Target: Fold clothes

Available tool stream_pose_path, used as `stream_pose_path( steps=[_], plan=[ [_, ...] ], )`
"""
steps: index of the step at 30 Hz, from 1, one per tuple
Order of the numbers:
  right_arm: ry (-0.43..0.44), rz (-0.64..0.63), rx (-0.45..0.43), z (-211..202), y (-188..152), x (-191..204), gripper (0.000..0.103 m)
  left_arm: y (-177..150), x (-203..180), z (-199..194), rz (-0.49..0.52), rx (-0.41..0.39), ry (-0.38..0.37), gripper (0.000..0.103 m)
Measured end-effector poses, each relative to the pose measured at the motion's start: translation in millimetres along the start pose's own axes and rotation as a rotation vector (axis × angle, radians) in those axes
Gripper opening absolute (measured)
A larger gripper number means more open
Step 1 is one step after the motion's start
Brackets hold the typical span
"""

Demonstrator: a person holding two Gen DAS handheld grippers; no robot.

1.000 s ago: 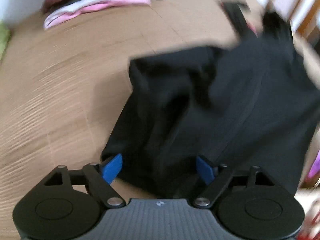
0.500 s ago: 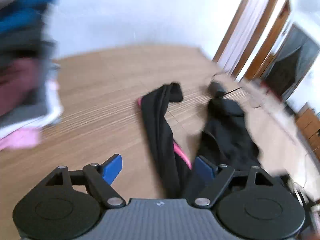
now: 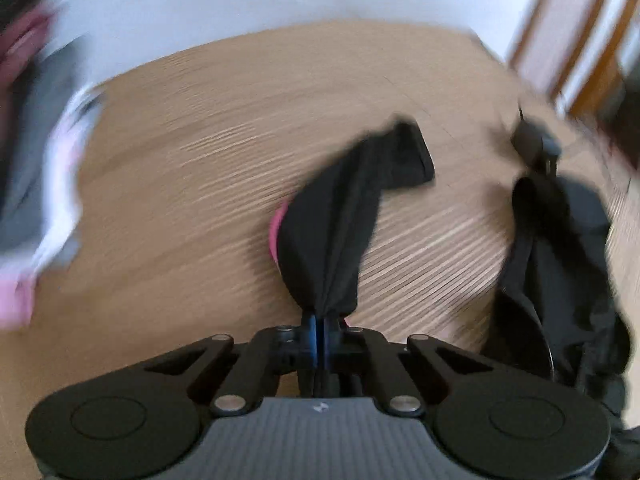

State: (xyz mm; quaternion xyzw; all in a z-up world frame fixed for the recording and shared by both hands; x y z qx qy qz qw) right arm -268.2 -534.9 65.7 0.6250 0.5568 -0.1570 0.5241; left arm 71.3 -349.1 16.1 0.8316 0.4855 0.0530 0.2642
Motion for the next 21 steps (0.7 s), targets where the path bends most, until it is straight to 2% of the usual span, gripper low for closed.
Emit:
stream_pose_path(
  steps=[2, 6, 10, 15, 18, 21],
  plan=[
    [-0.02, 0.02, 0.0, -12.6, 4.2, -4.7, 0.012, -26.6, 48.9, -41.2, -0.144, -0.098, -0.073, 0.002],
    [-0.037, 0.035, -0.037, -34.4, 25.4, -1.1, 0.012, -107.7, 179.6, -143.0, -0.432, -0.282, -0.092, 0.002],
    [-0.004, -0.023, -0.127, -64.6, 56.5, 26.1, 0.012, -206.5, 305.4, -231.7, -0.7, -0.396, 0.053, 0.002],
    [0.056, -0.141, -0.284, -111.2, 101.5, 75.4, 0.012, -294.9, 405.8, -325.7, -0.911, -0.548, 0.276, 0.002],
    [0.086, -0.201, -0.374, -135.6, 123.1, 103.3, 0.012, -330.8, 449.5, -369.0, -0.952, -0.599, 0.393, 0.003],
    [0.047, -0.28, -0.45, -147.8, 135.3, 122.5, 0.012, -348.3, 489.4, -390.5, -0.925, -0.592, 0.49, 0.003]
  ],
)
Point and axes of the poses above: each gripper's, at about its wrist camera, not at the fingertips, and z roughly the way its jaws point, x to its left, y to its top, the point moved 5 cm from there along z, roughly the way its jaws point, and after that the axes turned 2 degrees about -y, right-handed, at the moved point
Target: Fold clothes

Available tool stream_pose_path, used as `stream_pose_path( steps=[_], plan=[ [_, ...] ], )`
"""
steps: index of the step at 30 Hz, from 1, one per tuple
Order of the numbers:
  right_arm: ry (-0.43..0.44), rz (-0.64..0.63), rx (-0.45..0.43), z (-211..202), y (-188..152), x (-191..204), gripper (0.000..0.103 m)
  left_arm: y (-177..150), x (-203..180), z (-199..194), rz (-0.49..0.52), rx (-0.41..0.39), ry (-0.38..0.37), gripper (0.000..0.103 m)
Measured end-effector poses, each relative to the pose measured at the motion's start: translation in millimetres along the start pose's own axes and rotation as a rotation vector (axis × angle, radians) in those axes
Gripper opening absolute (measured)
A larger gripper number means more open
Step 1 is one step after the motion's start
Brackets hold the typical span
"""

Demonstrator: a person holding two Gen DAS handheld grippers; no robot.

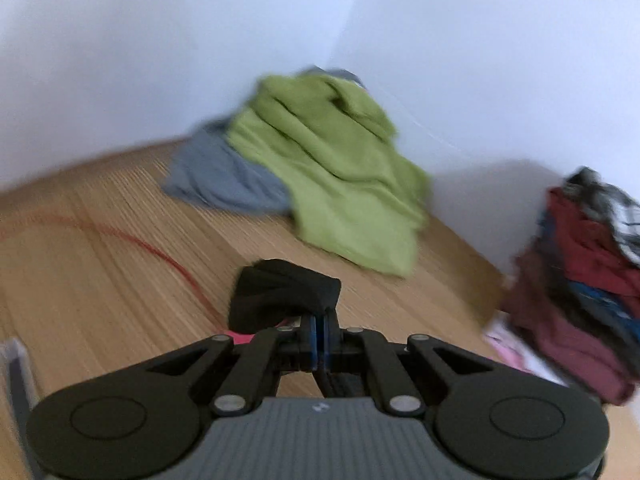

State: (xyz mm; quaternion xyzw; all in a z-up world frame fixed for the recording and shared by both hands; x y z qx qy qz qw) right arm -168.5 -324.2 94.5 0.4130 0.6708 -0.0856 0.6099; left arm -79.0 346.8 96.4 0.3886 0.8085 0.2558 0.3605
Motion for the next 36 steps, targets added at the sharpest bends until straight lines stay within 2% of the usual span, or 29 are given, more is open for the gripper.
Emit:
stream_pose_path(
  steps=[2, 3, 4, 5, 6, 7, 8, 9, 11, 13, 16, 17, 18, 19, 21, 22, 23, 24, 27, 29, 32, 34, 36],
  plan=[
    [-0.011, -0.033, -0.011, 11.4, 4.1, -2.2, 0.012, 14.4, 21.5, 2.7, -0.019, -0.008, 0.015, 0.004],
    [-0.001, -0.022, -0.001, 14.5, 4.0, -5.2, 0.012, 15.0, 27.7, 4.8, -0.013, 0.014, 0.033, 0.006],
    [0.029, 0.022, 0.027, 18.1, 1.2, -10.3, 0.012, 15.5, 34.0, 6.7, -0.008, 0.037, 0.052, 0.014],
    [0.065, 0.074, 0.058, 23.1, -2.6, -16.4, 0.017, 11.6, 40.4, 6.6, -0.003, 0.074, 0.072, 0.027],
    [0.114, 0.132, 0.087, 23.5, -5.9, -18.9, 0.034, 4.4, 47.1, 2.7, -0.003, 0.11, 0.098, 0.034],
    [0.18, 0.185, 0.106, 21.6, -9.7, -18.4, 0.047, -2.2, 53.2, -6.5, -0.009, 0.112, 0.116, 0.041],
    [0.255, 0.229, 0.112, 18.8, -15.1, -18.4, 0.077, -11.0, 52.7, -23.1, -0.014, 0.085, 0.11, 0.046],
    [0.328, 0.269, 0.112, 8.1, -22.4, -17.4, 0.09, -20.4, 46.6, -39.1, 0.013, 0.066, 0.041, 0.048],
    [0.4, 0.327, 0.137, -1.3, -33.9, -17.6, 0.09, -49.3, 20.7, -76.9, 0.102, 0.058, -0.123, 0.052],
    [0.416, 0.406, 0.184, -20.3, -49.9, -22.0, 0.09, -88.5, -12.1, -103.3, 0.219, 0.13, -0.247, 0.053],
    [0.522, 0.603, 0.297, -10.7, -68.3, -28.3, 0.09, -148.8, -48.9, -114.6, 0.371, 0.277, -0.304, 0.053],
    [0.557, 0.667, 0.32, -3.1, -72.5, -29.3, 0.089, -165.4, -55.8, -114.1, 0.409, 0.304, -0.309, 0.053],
    [0.59, 0.73, 0.338, 5.5, -76.1, -30.0, 0.084, -181.9, -61.8, -110.7, 0.436, 0.341, -0.31, 0.053],
    [0.623, 0.793, 0.355, 14.0, -79.6, -30.8, 0.073, -198.2, -67.6, -107.2, 0.463, 0.378, -0.31, 0.053],
    [0.672, 0.895, 0.42, 38.8, -81.0, -36.1, 0.011, -225.8, -68.5, -95.8, 0.48, 0.477, -0.284, 0.053],
    [0.695, 0.944, 0.454, 51.7, -81.2, -39.0, 0.012, -239.2, -68.9, -90.5, 0.487, 0.524, -0.271, 0.053],
    [0.696, 0.948, 0.472, 61.5, -82.0, -46.2, 0.012, -243.9, -67.9, -90.5, 0.491, 0.533, -0.265, 0.053],
    [0.659, 0.903, 0.456, 68.3, -81.6, -58.2, 0.011, -248.6, -66.9, -90.5, 0.494, 0.541, -0.258, 0.056],
    [0.331, 0.456, 0.243, 73.2, -69.2, -94.5, 0.011, -258.1, -63.3, -91.7, 0.483, 0.576, -0.234, 0.059],
    [0.039, 0.078, 0.043, 68.8, -61.8, -101.4, 0.011, -259.5, -58.7, -98.5, 0.452, 0.609, -0.203, 0.059],
    [-0.371, -0.37, -0.247, 67.5, -69.2, -88.9, 0.014, -264.4, -54.3, -109.3, 0.444, 0.644, -0.179, 0.059],
    [-0.403, -0.469, -0.257, 80.4, -82.1, -76.1, 0.023, -267.7, -51.3, -116.6, 0.439, 0.667, -0.162, 0.06],
    [-0.31, -0.518, -0.137, 102.5, -102.0, -58.3, 0.062, -268.8, -49.0, -121.3, 0.436, 0.679, -0.155, 0.06]
  ],
)
Point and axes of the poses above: each gripper's, at about its wrist camera, not at the fingertips, and z roughly the way its jaws point, x to its left, y to its top, the point moved 5 cm from there along z, roughly the way its jaws point, and after that the axes turned 2 degrees about -y, right-handed, at the moved point
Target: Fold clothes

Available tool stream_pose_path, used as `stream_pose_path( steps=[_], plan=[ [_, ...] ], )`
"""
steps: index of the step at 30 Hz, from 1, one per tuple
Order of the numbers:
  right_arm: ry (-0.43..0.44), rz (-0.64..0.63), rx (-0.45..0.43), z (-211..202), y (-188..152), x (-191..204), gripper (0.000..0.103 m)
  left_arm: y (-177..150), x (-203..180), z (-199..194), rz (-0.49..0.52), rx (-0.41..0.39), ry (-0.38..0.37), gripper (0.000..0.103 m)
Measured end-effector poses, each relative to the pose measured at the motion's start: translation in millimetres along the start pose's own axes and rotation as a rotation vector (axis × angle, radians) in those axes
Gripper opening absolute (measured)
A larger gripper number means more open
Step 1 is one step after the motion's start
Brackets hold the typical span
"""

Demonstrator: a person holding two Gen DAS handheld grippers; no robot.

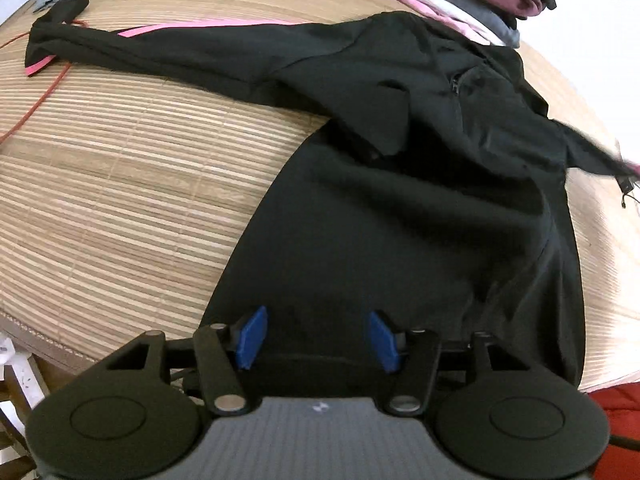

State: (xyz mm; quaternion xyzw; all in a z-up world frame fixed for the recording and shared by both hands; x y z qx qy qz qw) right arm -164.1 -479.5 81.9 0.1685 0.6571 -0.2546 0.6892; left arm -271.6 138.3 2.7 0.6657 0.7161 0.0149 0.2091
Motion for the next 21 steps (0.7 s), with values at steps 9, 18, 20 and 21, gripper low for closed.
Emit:
stream_pose_path(
  steps=[9, 18, 20, 21],
  plan=[
    [0.321, 0.062, 0.149, -33.4, -36.9, 70.7, 0.076, 11.2, 19.4, -2.5, -0.054, 0.004, 0.064, 0.06],
    [0.364, -0.051, -0.148, -18.3, -22.2, 79.4, 0.075, 29.2, 34.6, 3.1, -0.086, -0.012, 0.176, 0.063],
    [0.398, -0.053, -0.24, -13.2, -15.3, 78.8, 0.075, 29.5, 32.5, 4.0, -0.079, -0.015, 0.208, 0.063],
    [0.423, -0.076, -0.286, -13.5, -11.7, 78.4, 0.075, 29.6, 30.3, 4.9, -0.075, -0.016, 0.224, 0.063]
  ],
)
Point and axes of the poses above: each gripper's, at about its wrist camera, not at the fingertips, and z roughly the way its jaws point, x to its left, y to its top, the point moved 5 cm from there along z, roughly the way its jaws point, and after that the axes turned 2 degrees about -y, right-handed, at the moved point
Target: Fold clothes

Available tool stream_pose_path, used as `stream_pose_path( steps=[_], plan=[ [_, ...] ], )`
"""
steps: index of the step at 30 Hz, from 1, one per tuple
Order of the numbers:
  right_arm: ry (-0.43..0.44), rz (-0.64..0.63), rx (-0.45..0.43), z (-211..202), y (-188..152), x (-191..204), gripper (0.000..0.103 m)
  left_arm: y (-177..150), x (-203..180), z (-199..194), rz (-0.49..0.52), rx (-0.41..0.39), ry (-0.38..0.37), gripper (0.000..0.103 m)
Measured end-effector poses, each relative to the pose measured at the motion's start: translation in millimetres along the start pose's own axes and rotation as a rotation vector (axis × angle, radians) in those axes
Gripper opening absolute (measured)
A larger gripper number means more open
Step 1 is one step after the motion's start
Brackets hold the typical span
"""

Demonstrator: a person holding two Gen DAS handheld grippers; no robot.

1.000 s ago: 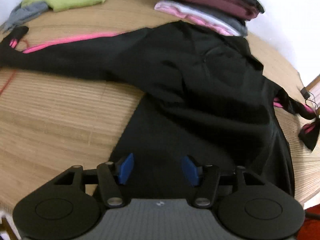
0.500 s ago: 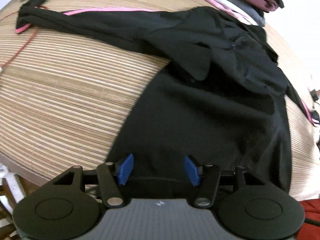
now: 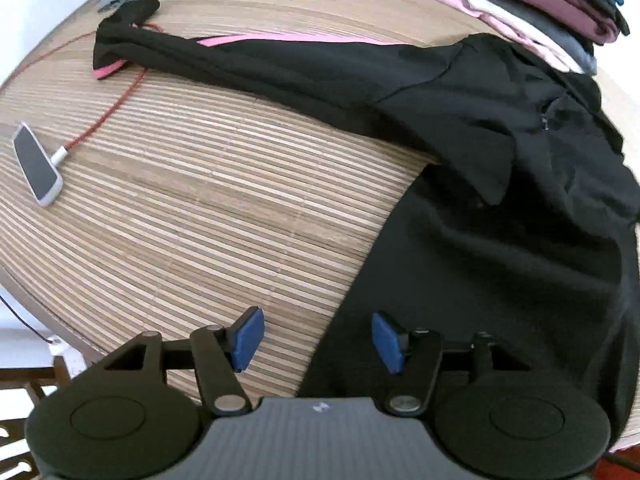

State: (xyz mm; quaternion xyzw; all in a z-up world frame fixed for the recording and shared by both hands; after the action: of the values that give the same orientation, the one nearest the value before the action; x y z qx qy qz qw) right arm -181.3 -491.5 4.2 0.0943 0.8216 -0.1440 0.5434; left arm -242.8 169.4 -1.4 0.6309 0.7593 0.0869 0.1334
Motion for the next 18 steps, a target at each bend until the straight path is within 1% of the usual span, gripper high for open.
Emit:
stream_pose_path(
  steps=[2, 3, 4, 5, 7, 8, 9, 10, 11, 12, 13, 14, 15, 16, 18],
  plan=[
    [0.106, -0.024, -0.07, -9.2, 8.6, -4.6, 0.075, 0.4, -1.8, -0.7, -0.012, -0.001, 0.019, 0.063],
    [0.15, -0.012, -0.092, -13.3, 10.2, -11.0, 0.076, -1.1, -4.9, -0.7, -0.023, -0.002, 0.017, 0.063],
    [0.197, 0.03, -0.1, -20.7, 15.2, -19.1, 0.076, -2.7, -7.5, -1.6, -0.03, -0.005, 0.01, 0.063],
    [0.257, 0.109, -0.112, -24.8, 19.8, -27.2, 0.076, -3.8, -10.1, -1.1, -0.032, -0.009, 0.009, 0.063],
    [0.385, 0.283, -0.14, -30.6, 28.5, -43.8, 0.085, -6.8, -15.6, -0.6, -0.031, -0.024, 0.015, 0.063],
    [0.43, 0.329, -0.149, -26.8, 32.3, -44.6, 0.086, -6.7, -18.2, 1.0, -0.025, -0.028, 0.023, 0.065],
    [0.47, 0.361, -0.157, -21.0, 35.8, -43.0, 0.086, -6.4, -21.1, 2.4, -0.02, -0.03, 0.032, 0.065],
    [0.467, 0.373, -0.172, -15.9, 37.2, -41.9, 0.087, -5.6, -23.8, 2.9, -0.016, -0.032, 0.035, 0.065],
    [0.451, 0.379, -0.19, -11.0, 37.9, -40.9, 0.064, -3.7, -24.5, 3.6, -0.015, -0.033, 0.027, 0.065],
    [0.483, 0.392, -0.134, 1.0, 38.3, -40.3, 0.01, -2.5, -26.5, 4.0, -0.018, -0.033, 0.016, 0.065],
    [0.517, 0.416, -0.064, 8.6, 35.2, -36.1, 0.005, -1.2, -28.6, 4.3, -0.018, -0.033, 0.01, 0.065],
    [0.54, 0.437, -0.056, 13.2, 32.9, -35.6, 0.005, 0.4, -30.5, 4.9, -0.014, -0.036, 0.007, 0.065],
    [0.571, 0.436, -0.059, 14.6, 31.3, -36.5, 0.004, 1.5, -32.5, 5.4, -0.01, -0.041, 0.008, 0.066],
    [0.613, 0.404, -0.062, 10.9, 31.0, -37.8, 0.004, 2.9, -34.3, 5.7, -0.01, -0.045, 0.008, 0.066],
    [0.708, 0.317, -0.104, -15.8, 27.8, -54.2, 0.004, 5.4, -34.5, 6.3, -0.019, -0.055, 0.004, 0.066]
  ],
)
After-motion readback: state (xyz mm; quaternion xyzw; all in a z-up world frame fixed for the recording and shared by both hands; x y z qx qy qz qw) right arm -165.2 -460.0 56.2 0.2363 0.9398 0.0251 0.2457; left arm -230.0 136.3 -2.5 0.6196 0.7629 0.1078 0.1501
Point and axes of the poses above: each gripper's, at about its wrist camera, not at the fingertips, and z roughly the way its jaws point, x to its left, y to its top, the point moved 5 cm from there along z, roughly the way its jaws point, and after that the axes turned 2 degrees about -y, right-handed, at the moved point
